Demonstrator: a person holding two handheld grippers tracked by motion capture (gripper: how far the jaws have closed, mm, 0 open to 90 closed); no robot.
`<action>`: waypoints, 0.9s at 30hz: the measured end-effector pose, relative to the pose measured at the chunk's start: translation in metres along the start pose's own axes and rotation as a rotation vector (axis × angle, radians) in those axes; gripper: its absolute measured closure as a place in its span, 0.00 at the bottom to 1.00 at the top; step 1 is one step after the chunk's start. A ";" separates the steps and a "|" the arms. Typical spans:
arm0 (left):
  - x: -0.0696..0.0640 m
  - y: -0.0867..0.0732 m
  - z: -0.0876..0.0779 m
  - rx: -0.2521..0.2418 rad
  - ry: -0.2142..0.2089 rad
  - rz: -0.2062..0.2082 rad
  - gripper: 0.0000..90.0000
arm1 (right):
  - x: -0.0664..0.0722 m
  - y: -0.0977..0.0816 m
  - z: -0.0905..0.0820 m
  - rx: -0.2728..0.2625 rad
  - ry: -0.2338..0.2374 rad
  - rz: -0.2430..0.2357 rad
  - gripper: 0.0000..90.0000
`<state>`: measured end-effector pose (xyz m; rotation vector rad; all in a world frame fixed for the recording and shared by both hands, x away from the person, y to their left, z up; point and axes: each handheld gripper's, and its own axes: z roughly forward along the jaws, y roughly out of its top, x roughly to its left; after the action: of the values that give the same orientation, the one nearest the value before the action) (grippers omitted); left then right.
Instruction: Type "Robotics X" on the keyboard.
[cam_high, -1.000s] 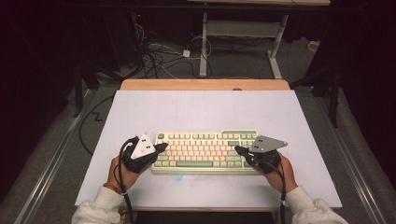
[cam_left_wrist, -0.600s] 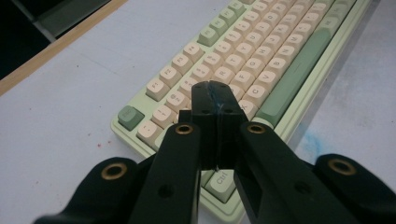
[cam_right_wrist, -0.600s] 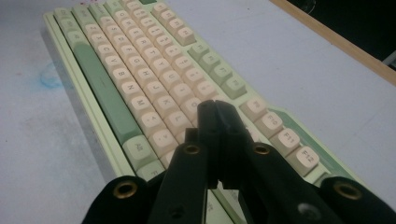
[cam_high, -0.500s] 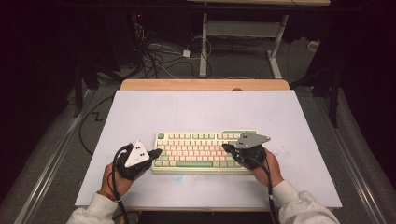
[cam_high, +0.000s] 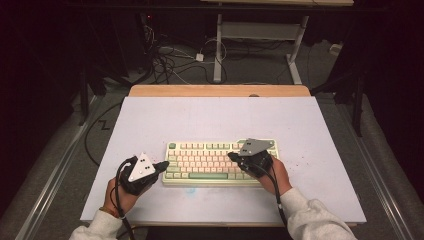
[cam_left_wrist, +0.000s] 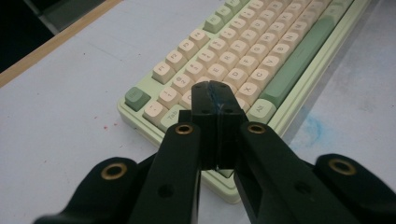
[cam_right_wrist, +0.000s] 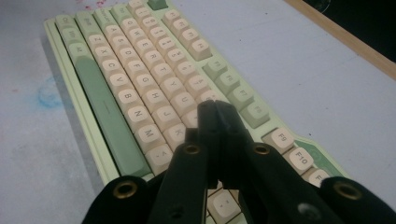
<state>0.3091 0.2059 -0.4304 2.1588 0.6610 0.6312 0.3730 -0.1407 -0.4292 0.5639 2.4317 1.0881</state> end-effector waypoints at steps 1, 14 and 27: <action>0.001 -0.001 0.000 0.001 0.004 -0.003 0.97 | 0.000 0.000 0.002 0.007 0.004 -0.002 1.00; 0.004 -0.004 -0.002 -0.010 0.013 -0.021 0.97 | 0.000 0.003 0.017 0.053 0.016 0.005 1.00; 0.004 -0.005 0.001 0.011 0.004 -0.018 0.97 | -0.002 0.003 0.029 0.108 0.011 -0.013 1.00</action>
<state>0.3108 0.2109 -0.4342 2.1599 0.6867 0.6245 0.3903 -0.1227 -0.4437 0.5766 2.5121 0.9611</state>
